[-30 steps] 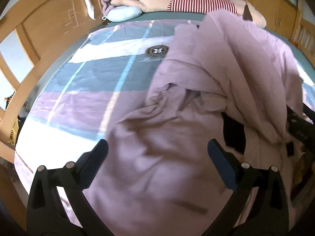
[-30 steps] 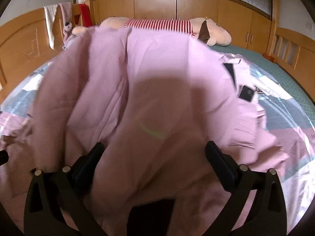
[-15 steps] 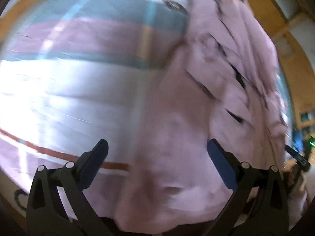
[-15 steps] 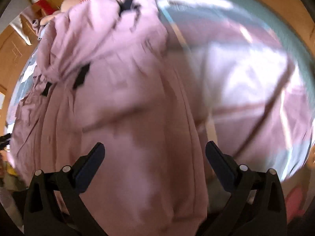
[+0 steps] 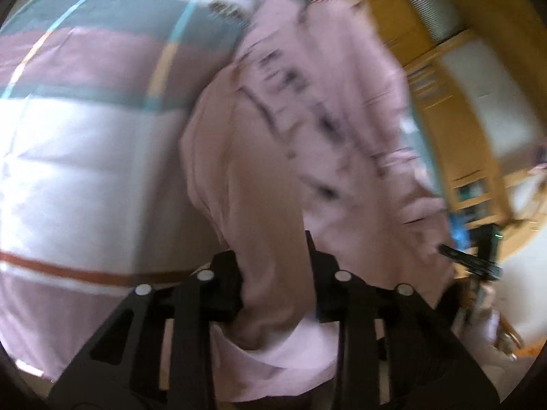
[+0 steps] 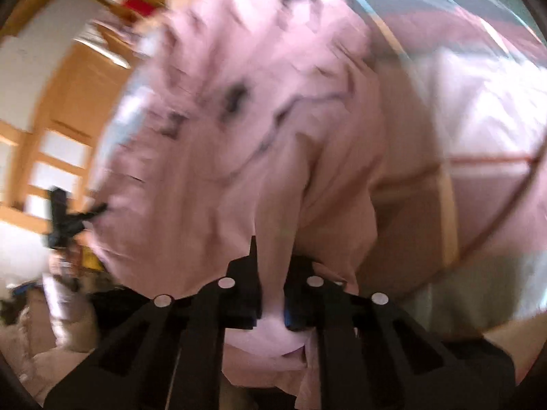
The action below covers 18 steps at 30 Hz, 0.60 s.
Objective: Fold large clothes
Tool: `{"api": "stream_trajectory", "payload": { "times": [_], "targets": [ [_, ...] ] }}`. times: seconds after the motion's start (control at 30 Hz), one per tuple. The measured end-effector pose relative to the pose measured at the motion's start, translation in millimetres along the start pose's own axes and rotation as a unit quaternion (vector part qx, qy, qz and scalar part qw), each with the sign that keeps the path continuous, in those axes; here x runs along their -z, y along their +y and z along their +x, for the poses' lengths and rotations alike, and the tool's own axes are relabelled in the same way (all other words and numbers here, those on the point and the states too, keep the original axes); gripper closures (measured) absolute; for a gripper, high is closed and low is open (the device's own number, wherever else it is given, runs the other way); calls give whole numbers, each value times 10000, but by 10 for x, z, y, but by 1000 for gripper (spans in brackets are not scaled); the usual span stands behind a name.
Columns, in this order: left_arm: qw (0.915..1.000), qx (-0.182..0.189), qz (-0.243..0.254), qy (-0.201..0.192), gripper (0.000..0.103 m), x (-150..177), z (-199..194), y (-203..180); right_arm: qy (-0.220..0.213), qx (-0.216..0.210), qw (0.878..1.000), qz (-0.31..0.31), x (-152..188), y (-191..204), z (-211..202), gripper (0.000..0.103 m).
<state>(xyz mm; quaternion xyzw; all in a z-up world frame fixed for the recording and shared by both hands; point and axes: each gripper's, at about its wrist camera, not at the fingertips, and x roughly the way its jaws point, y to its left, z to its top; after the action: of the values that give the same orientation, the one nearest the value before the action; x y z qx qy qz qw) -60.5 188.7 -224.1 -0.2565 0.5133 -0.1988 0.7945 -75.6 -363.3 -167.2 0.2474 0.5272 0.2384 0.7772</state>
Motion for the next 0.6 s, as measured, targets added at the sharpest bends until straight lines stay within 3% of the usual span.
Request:
{"api": "stream_trajectory", "payload": {
  "times": [0.1, 0.17, 0.23, 0.33, 0.4, 0.43, 0.47, 0.5, 0.53, 0.6],
  "targets": [
    [9964, 715, -9, -454, 74, -121, -167, -47, -734, -1077, 9913, 156, -332, 83, -171, 96],
    [9869, 1343, -261, -850, 74, -342, -276, -16, -1373, -1631, 9764, 353, -711, 81, -267, 97],
    [9752, 1833, -467, -1148, 74, -561, -340, 32, -1889, -1766, 9636, 680, -1138, -19, -290, 98],
    [9486, 2437, -1297, -1547, 71, -1053, -199, 203, -2515, -1532, 9470, 1283, -1708, -286, -157, 98],
    [9349, 2590, -1734, -1697, 49, -1324, -74, 279, -2687, -1108, 9394, 1816, -2011, -572, 64, 98],
    [9308, 2694, -1747, -1747, 36, -1416, -42, 266, -2691, -906, 9357, 2094, -2124, -716, 238, 98],
    [9298, 2687, -1635, -1914, 29, -1503, -42, 193, -2641, -758, 9339, 2290, -2197, -844, 381, 98],
    [9336, 2481, -1555, -2065, 12, -1510, -60, 121, -2546, -644, 9338, 2430, -2268, -997, 491, 97],
    [9419, 2045, -1381, -2277, 8, -1499, -94, -27, -2399, -557, 9327, 2636, -2319, -1153, 661, 96],
    [9516, 1687, -824, -2431, 7, -1524, -93, -324, -2198, -639, 9327, 2785, -2388, -1303, 756, 87]
  ]
}}
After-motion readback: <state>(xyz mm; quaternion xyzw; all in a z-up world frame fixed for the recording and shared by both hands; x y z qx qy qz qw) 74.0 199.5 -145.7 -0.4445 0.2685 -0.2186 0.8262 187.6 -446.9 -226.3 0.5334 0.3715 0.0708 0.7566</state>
